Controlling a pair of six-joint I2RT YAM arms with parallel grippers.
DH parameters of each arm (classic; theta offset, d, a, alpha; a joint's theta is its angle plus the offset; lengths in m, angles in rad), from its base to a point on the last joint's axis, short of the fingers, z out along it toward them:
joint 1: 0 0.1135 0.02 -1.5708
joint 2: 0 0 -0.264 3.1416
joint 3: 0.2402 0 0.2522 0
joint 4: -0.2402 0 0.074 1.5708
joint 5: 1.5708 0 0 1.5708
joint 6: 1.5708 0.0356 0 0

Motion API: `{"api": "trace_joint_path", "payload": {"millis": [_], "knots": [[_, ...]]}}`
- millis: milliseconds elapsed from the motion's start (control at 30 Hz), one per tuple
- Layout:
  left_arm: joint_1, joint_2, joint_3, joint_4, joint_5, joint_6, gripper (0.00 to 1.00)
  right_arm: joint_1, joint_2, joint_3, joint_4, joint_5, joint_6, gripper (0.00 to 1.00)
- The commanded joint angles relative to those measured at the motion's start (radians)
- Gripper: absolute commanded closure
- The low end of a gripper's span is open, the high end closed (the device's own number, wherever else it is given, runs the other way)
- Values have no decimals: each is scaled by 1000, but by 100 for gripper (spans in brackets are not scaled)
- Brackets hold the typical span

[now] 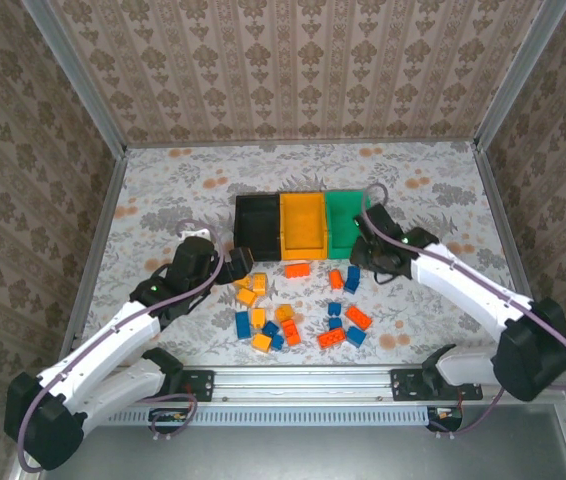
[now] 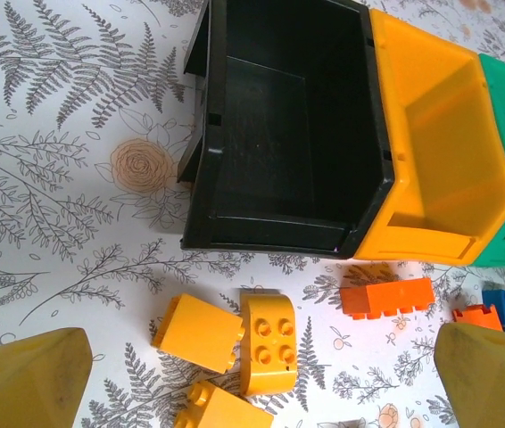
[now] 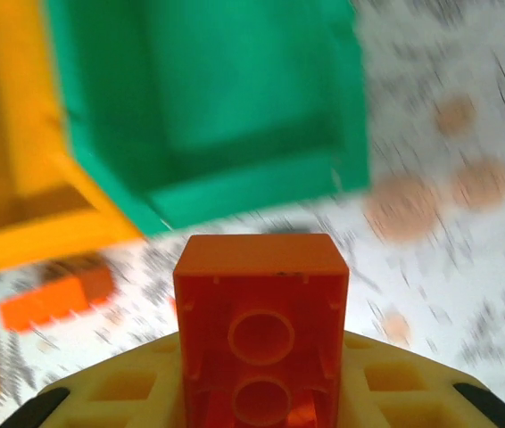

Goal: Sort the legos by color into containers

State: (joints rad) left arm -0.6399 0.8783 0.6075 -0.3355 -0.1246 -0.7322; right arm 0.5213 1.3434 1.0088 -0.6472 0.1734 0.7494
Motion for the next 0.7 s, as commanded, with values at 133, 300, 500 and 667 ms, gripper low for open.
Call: {"api": "trace_joint_path", "payload": {"millis": [133, 300, 500, 667], "knots": [[2, -3, 40, -45, -40, 4, 0, -16, 306, 259, 34, 166, -212, 64], [3, 0, 53, -102, -28, -20, 0, -38, 447, 385, 19, 237, -226, 62], [6, 3, 57, -118, -4, -16, 0, -55, 517, 457, 11, 222, -211, 35], [6, -3, 68, -124, 1, 7, 0, -50, 462, 461, 24, 191, -187, 26]]}}
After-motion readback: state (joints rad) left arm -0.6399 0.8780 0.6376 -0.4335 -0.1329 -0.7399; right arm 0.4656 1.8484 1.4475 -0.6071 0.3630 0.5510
